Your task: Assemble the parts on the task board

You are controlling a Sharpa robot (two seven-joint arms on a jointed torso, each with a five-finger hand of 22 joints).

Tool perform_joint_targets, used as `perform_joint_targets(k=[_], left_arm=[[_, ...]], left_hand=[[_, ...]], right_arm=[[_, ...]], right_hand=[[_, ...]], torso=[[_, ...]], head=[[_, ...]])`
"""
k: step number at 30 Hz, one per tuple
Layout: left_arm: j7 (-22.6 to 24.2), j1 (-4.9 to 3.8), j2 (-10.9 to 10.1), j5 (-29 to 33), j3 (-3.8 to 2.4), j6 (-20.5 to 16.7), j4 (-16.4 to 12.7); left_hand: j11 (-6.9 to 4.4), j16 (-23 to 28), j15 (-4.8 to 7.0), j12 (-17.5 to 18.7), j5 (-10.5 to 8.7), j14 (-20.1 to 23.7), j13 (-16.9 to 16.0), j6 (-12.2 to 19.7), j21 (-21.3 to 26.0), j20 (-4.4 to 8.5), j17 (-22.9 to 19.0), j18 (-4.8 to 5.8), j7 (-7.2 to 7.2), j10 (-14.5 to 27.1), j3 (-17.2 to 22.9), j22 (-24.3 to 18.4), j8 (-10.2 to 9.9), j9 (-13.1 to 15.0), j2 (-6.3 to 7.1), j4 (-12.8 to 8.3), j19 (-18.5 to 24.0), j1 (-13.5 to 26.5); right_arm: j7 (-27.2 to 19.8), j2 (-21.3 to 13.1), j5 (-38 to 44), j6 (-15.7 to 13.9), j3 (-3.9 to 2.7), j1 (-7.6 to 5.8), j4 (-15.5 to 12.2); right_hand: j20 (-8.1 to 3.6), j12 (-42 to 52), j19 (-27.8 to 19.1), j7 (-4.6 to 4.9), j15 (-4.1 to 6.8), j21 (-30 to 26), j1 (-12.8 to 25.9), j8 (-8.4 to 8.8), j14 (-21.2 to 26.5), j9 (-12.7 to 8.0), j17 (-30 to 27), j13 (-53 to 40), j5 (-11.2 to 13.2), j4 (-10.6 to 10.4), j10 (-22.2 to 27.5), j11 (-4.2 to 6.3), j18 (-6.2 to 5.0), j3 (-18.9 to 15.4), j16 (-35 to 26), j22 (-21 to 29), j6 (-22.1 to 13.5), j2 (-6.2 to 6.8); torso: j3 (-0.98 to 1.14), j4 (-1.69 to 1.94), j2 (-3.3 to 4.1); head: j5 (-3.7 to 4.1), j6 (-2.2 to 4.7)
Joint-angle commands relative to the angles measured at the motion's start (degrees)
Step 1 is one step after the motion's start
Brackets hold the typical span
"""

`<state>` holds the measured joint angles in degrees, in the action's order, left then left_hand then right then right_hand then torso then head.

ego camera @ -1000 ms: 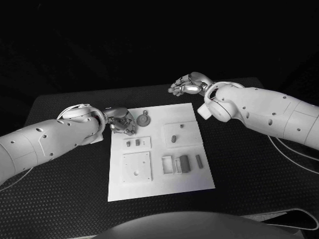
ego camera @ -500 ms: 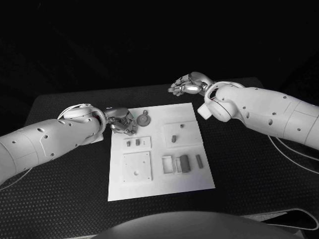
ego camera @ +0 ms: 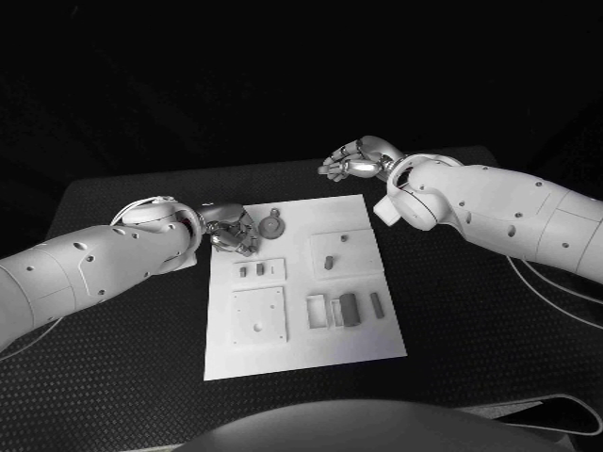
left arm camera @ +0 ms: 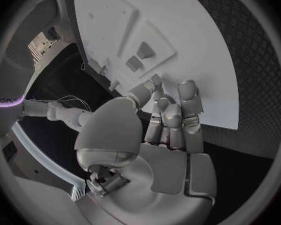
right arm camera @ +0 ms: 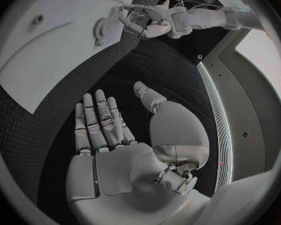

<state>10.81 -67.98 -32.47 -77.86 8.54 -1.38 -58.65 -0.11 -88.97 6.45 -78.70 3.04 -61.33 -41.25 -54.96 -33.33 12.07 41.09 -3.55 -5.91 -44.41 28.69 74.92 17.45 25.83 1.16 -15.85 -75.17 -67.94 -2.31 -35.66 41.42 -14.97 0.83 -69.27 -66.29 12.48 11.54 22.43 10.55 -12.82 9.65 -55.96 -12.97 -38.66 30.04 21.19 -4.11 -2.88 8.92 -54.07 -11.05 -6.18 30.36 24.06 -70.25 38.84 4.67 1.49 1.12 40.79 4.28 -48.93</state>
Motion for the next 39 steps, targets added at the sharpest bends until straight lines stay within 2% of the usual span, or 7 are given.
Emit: perform_joint_targets(k=[1, 16, 27, 33, 36, 39], left_arm=[[0.2, 0.10, 0.2, -0.2, 0.04, -0.7, -0.1], [0.3, 0.10, -0.4, 5.3, 0.04, -1.0, 0.1], [0.8, 0.11, -1.3, 17.1, 0.03, -0.6, 0.1], [2.3, 0.21, -1.7, 25.2, 0.01, 1.5, -0.1], [2.6, 0.57, -1.5, 26.7, 0.01, 1.8, 0.6], [2.7, 1.34, -1.1, 26.7, 0.02, 2.1, 1.5]], left_hand=[[-0.17, -0.2, 0.04, -0.3, -0.24, -0.5, 0.1, -0.3, 0.1, -0.10, 0.1, -1.77, -0.05, -0.4, 0.1, 1.0, 0.3, 0.1, -0.54, 0.5, -0.5, 0.2], [-0.53, -0.2, 0.37, -0.3, -0.26, -0.6, 0.1, -1.3, 0.1, 0.04, 0.2, -1.83, 0.34, -0.5, 0.5, 1.0, 1.2, 0.7, -1.60, 0.5, -0.6, 0.1], [-0.66, -0.2, 0.49, -0.3, -0.26, -0.6, 0.1, -1.6, 0.2, 0.07, 0.2, -1.75, 0.49, -0.5, 0.5, 1.1, 1.5, 0.9, -2.18, 0.6, -0.6, 0.5], [-0.64, -0.1, 0.47, -0.3, -0.27, -0.2, 0.1, -1.1, 0.3, 0.07, 0.2, -1.59, 0.48, 0.0, 0.1, 1.1, 1.5, 1.2, -2.76, 0.7, -0.2, 1.4], [-0.63, -0.1, 0.46, -0.3, -0.26, -0.1, 0.1, -0.9, 0.2, 0.12, 0.3, -1.57, 0.47, 0.2, -0.3, 1.2, 1.6, 1.3, -2.92, 0.5, -0.1, 1.6], [-0.63, -0.1, 0.47, -0.4, -0.27, 0.0, 0.1, -0.9, 0.2, 0.15, 0.3, -1.57, 0.47, 0.3, -0.4, 1.2, 1.6, 1.3, -2.96, 0.3, -0.1, 1.6]], right_arm=[[-0.4, 0.0, 0.0, 0.6, -0.01, 0.01, -0.1], [-0.5, 0.0, 0.0, 0.7, -0.01, 0.01, -0.1], [-0.5, -0.1, 0.0, 0.7, -0.01, 0.01, -0.1], [-0.5, -0.1, 0.0, 0.7, -0.01, 0.01, -0.1], [-0.5, -0.1, 0.0, 0.7, -0.01, 0.01, -0.1], [-0.5, -0.1, 0.0, 0.6, -0.01, 0.01, -0.1]], right_hand=[[-0.02, -0.3, 0.4, 3.71, -0.07, -0.3, 0.3, -0.18, -0.4, -0.1, 0.0, 0.1, 0.1, -0.4, -0.5, -0.14, -0.01, 0.0, -0.2, -0.1, -0.5, 0.08], [-0.02, -0.3, 0.4, 3.71, -0.07, -0.3, 0.3, -0.20, -0.4, -0.1, 0.0, 0.1, 0.1, -0.4, -0.5, -0.14, -0.02, -0.1, -0.2, -0.1, -0.5, 0.06], [-0.01, -0.3, 0.4, 3.71, -0.07, -0.4, 0.4, -0.22, -0.4, -0.1, 0.0, 0.1, 0.1, -0.4, -0.5, -0.14, -0.03, -0.1, -0.2, -0.2, -0.5, 0.08], [-0.01, -0.3, 0.4, 3.71, -0.07, -0.4, 0.4, -0.22, -0.4, -0.1, 0.0, 0.1, 0.1, -0.4, -0.5, -0.14, -0.04, -0.1, -0.2, -0.2, -0.5, 0.08], [-0.01, -0.3, 0.4, 3.71, -0.07, -0.4, 0.4, -0.22, -0.4, -0.1, 0.0, 0.1, 0.1, -0.4, -0.5, -0.14, -0.04, -0.1, -0.2, -0.2, -0.5, 0.09], [-0.01, -0.3, 0.4, 3.71, -0.07, -0.4, 0.4, -0.23, -0.4, -0.1, 0.0, 0.1, 0.1, -0.5, -0.5, -0.14, -0.04, -0.1, -0.2, -0.2, -0.5, 0.09]], torso=[[0.01, 0.02, 0.00], [0.00, 0.06, -0.01], [0.01, 0.05, -0.01], [0.00, 0.05, -0.01], [0.01, 0.07, -0.02], [0.02, 0.02, 0.01]], head=[[0.10, 0.00], [0.01, -0.02], [-0.01, 0.05], [-0.03, 0.08], [-0.05, 0.08], [-0.03, 0.17]])
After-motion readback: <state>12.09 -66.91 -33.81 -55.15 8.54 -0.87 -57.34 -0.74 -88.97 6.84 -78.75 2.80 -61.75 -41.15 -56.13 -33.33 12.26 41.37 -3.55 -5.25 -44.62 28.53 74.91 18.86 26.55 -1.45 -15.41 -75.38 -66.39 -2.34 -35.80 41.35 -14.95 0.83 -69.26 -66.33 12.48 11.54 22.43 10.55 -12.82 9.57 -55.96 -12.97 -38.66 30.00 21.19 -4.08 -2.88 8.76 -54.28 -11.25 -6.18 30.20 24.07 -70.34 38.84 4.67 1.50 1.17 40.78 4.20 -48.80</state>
